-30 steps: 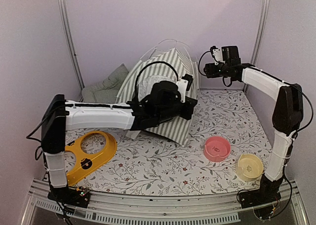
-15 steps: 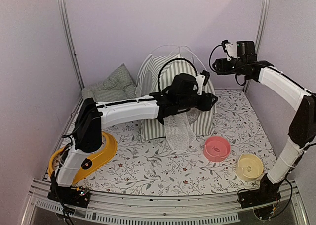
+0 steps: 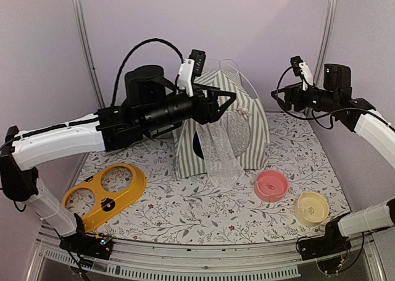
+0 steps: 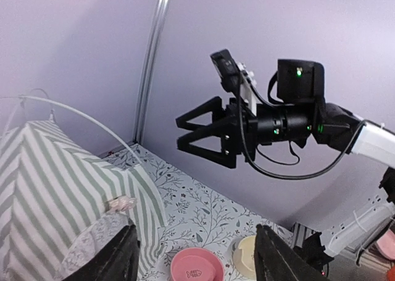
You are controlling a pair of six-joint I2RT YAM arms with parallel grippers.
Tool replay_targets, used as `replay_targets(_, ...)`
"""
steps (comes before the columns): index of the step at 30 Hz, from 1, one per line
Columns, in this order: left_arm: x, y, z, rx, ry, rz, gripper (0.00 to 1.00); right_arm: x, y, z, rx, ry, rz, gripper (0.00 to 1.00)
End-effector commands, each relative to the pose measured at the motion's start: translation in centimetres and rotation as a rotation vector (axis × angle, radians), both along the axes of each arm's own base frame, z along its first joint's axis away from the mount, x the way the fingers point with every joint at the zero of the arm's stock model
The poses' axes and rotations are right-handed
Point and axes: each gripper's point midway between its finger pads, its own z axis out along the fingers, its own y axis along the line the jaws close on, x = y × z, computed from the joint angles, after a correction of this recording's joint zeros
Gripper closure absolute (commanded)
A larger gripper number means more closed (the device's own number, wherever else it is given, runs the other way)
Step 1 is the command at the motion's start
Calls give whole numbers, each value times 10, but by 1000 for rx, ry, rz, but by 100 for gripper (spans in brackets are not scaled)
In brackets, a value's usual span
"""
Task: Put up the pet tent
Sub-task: Adjust the tent at the center of the board, then pick up the cushion from the corner of the board.
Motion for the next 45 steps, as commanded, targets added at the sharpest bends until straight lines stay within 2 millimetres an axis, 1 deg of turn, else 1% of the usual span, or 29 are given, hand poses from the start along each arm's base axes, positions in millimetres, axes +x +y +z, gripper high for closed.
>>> replay_targets(1,24,64,-29,36,109,306,37,-29,34,1,11,-51,217,24)
replay_targets(2,26,75,-34,50,121,350,38,-28,40,-6,1,-32,238,25)
replay_targets(3,26,84,-38,60,128,374,39,-26,46,3,-9,-49,257,25)
replay_targets(4,25,90,-44,82,138,395,39,-21,51,3,-22,-43,264,25)
replay_targets(6,26,102,-57,126,158,434,39,-10,56,-6,-62,-9,263,27)
replay_targets(8,27,110,-71,158,183,450,38,-3,55,-18,-102,19,257,28)
replay_targets(11,32,121,-89,180,220,470,37,-1,57,-37,-122,48,270,29)
replay_targets(13,36,127,-94,179,237,478,37,-1,61,-51,-122,81,296,34)
replay_targets(15,41,133,-96,175,244,491,37,1,62,-63,-121,112,297,43)
replay_targets(17,45,140,-94,169,242,503,36,0,64,-72,-109,131,304,57)
replay_targets(20,54,158,-90,159,239,541,35,-2,62,-73,-85,126,283,76)
replay_targets(22,62,173,-90,153,243,577,35,0,55,-69,-83,107,237,98)
replay_targets(23,67,182,-90,151,244,600,35,-1,51,-69,-84,100,213,100)
replay_targets(24,72,192,-91,148,247,627,35,-1,46,-69,-79,93,180,100)
replay_targets(26,86,211,-97,149,260,678,35,-3,37,-62,-60,57,125,100)
replay_targets(28,101,230,-107,160,280,733,35,-4,24,-54,-39,25,42,100)
replay_targets(29,111,240,-113,163,296,759,34,-6,18,-57,-34,28,9,100)
replay_targets(30,119,248,-118,162,311,777,34,-7,12,-54,-32,15,-21,100)
replay_targets(33,149,276,-136,189,350,866,31,-10,-10,-49,-37,-12,-137,100)
replay_targets(35,171,291,-153,214,384,917,28,-13,-18,-44,-34,-28,-176,100)
replay_targets(36,183,299,-162,226,402,940,26,-14,-19,-43,-31,-33,-179,100)
replay_targets(38,208,318,-185,258,461,1003,23,-11,-19,-48,-47,-25,-182,100)
replay_targets(39,223,331,-189,263,479,1048,20,-9,-18,-52,-57,-18,-175,100)
replay_targets(40,235,340,-198,273,502,1079,18,-7,-16,-56,-64,-12,-169,100)
replay_targets(41,246,348,-206,271,532,1094,17,-6,-13,-59,-68,-12,-156,100)
replay_targets(42,257,353,-215,276,560,1108,12,-3,-12,-63,-73,-8,-152,100)
replay_targets(43,268,359,-232,300,594,1129,8,0,-12,-65,-78,-4,-152,100)
replay_targets(44,280,363,-247,324,627,1137,6,1,-11,-67,-80,4,-150,100)
replay_targets(45,291,365,-263,356,663,1137,6,2,-9,-68,-77,14,-146,96)
